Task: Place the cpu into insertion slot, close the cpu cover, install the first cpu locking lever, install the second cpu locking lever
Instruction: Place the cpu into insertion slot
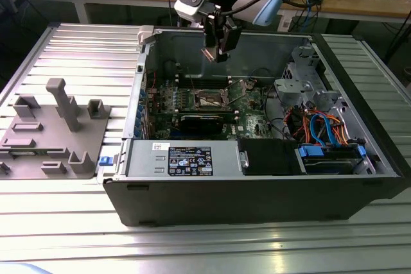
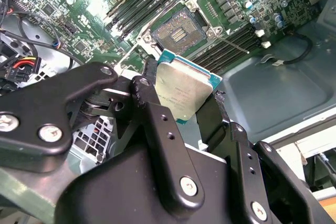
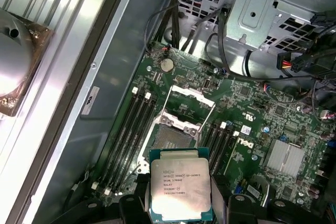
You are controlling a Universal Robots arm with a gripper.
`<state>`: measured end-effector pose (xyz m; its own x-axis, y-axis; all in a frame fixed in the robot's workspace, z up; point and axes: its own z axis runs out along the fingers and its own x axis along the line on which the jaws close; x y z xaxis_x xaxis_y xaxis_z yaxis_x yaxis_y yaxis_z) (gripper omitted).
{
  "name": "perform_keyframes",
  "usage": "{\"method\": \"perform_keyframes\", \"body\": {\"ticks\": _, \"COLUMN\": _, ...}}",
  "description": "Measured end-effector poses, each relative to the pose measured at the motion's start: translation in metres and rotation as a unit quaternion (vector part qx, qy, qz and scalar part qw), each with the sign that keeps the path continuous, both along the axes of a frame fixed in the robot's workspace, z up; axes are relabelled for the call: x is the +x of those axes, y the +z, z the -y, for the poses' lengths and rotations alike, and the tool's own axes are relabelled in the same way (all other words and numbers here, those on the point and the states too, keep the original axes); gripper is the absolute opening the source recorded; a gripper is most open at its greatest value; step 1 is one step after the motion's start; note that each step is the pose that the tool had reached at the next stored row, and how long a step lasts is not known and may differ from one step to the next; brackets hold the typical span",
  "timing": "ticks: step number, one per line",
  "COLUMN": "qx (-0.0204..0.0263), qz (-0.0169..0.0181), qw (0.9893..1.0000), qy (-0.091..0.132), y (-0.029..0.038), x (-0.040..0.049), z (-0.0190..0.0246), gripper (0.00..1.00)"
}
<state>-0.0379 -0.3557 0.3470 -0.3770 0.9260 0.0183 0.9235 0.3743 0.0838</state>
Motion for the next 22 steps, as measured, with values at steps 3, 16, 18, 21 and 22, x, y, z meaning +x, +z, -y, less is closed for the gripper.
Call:
{"method": "perform_keyframes", "body": {"ticks": 3, "qx": 0.0, "qz": 0.0, "qw": 1.0, "qy": -0.006, "y": -0.0001, "x": 0.0, "z": 0.0, "gripper": 0.55}}
{"method": "perform_keyframes", "body": {"ticks": 16, "qx": 0.0, "qz": 0.0, "qw": 0.9998, "qy": -0.022, "y": -0.0005, "x": 0.0, "z": 0.0, "gripper": 0.55}}
{"method": "perform_keyframes", "body": {"ticks": 18, "qx": 0.0, "qz": 0.0, "qw": 0.9997, "qy": -0.025, "y": -0.0006, "x": 0.0, "z": 0.0, "gripper": 0.55}}
{"method": "perform_keyframes", "body": {"ticks": 21, "qx": 0.0, "qz": 0.0, "qw": 0.9995, "qy": -0.03, "y": -0.0006, "x": 0.0, "z": 0.0, "gripper": 0.55}}
{"method": "perform_keyframes", "body": {"ticks": 22, "qx": 0.0, "qz": 0.0, "qw": 0.9995, "qy": -0.032, "y": -0.0007, "x": 0.0, "z": 0.0, "gripper": 0.55}}
